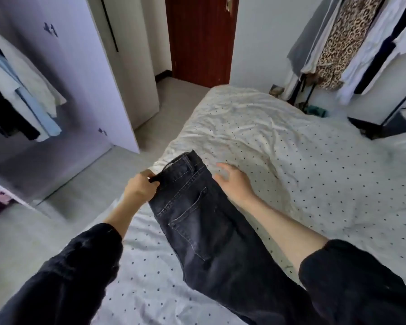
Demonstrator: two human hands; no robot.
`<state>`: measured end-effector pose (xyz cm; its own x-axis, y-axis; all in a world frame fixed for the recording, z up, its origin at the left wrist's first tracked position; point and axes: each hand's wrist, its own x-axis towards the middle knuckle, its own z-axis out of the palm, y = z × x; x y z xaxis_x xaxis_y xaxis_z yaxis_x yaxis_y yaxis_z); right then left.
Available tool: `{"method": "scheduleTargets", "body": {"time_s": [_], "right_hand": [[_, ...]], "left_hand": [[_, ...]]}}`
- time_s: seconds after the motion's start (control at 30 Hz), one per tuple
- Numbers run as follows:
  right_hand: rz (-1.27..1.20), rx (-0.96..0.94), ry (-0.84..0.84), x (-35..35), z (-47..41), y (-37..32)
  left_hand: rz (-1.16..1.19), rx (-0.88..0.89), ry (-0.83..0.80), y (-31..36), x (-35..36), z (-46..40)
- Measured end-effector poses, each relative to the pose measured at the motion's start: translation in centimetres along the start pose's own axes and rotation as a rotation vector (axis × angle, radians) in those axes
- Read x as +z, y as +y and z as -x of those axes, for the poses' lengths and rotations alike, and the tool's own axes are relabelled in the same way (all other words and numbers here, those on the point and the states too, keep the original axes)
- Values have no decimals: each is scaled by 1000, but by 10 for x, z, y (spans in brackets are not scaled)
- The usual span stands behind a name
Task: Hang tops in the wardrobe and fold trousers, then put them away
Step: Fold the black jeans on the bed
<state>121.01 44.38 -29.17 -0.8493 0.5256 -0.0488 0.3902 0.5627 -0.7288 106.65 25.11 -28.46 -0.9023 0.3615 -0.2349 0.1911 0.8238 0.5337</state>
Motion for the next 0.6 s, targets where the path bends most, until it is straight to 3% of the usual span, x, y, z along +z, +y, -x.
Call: {"method": "scheduleTargets", "body": {"time_s": [0.2, 0.3, 0.43, 0.6], "right_hand": [[509, -142, -103, 108, 32, 82], [631, -149, -161, 150, 30, 106], [720, -103, -180, 185, 26, 130], [605, -62, 54, 193, 42, 161]], "left_hand": [[-105, -145, 144, -50, 43, -64], [-232, 9, 219, -66, 78, -78], [-341, 418, -18, -86, 167, -49], [-442, 386, -143, -112, 233, -58]]}}
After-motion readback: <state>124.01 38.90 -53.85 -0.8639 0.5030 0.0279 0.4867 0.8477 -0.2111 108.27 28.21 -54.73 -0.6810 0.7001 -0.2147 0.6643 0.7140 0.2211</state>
